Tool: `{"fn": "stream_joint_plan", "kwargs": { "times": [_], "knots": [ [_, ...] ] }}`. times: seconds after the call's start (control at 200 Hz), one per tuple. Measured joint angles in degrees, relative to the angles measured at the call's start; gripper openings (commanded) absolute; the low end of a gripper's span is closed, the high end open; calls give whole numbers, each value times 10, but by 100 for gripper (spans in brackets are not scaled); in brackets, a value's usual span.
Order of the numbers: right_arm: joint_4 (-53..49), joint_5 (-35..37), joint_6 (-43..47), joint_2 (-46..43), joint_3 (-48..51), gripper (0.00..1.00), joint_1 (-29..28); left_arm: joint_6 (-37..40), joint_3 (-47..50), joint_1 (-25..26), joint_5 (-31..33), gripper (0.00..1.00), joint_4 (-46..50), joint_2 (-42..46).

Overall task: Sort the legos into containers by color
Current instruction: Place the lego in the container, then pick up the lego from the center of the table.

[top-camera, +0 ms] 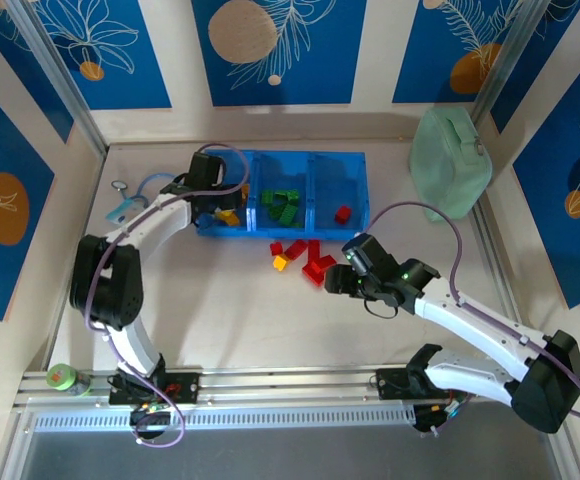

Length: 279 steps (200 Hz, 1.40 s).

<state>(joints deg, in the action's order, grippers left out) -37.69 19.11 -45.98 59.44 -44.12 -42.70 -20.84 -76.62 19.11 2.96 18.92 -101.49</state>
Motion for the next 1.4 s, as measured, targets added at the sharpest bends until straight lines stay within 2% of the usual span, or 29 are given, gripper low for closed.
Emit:
{"fn": "stream_joint_plan", "kwargs": {
  "times": [0.11, 0.235, 0.365, 0.475, 0.595, 0.735, 1.091, 1.396],
  "knots": [
    [0, 0, -2, 0, 0, 67, 0, 9, 7, 15, 5, 74, -2, 15],
    [5, 0, -2, 14, 0, 67, 0, 16, 73, 48, 17, 68, -12, 78],
    [15, -2, -1, 46, 0, 67, 0, 15, 166, 102, 19, 65, -33, 156],
    [30, -7, -1, 71, 0, 67, 0, 17, 227, 150, -2, 66, -71, 177],
    [38, -11, 1, 90, -3, 67, -2, 19, 259, 188, -32, 65, -96, 155],
    [38, -11, 1, 85, -9, 67, -5, 19, 260, 205, -42, 65, -125, 116],
    [20, -9, -2, -24, 27, 67, 24, 19, 230, 213, -45, 62, -143, 21],
    [7, -13, -2, -56, 38, 66, 50, 19, 192, 216, -45, 55, -151, -17]
  ]
}}
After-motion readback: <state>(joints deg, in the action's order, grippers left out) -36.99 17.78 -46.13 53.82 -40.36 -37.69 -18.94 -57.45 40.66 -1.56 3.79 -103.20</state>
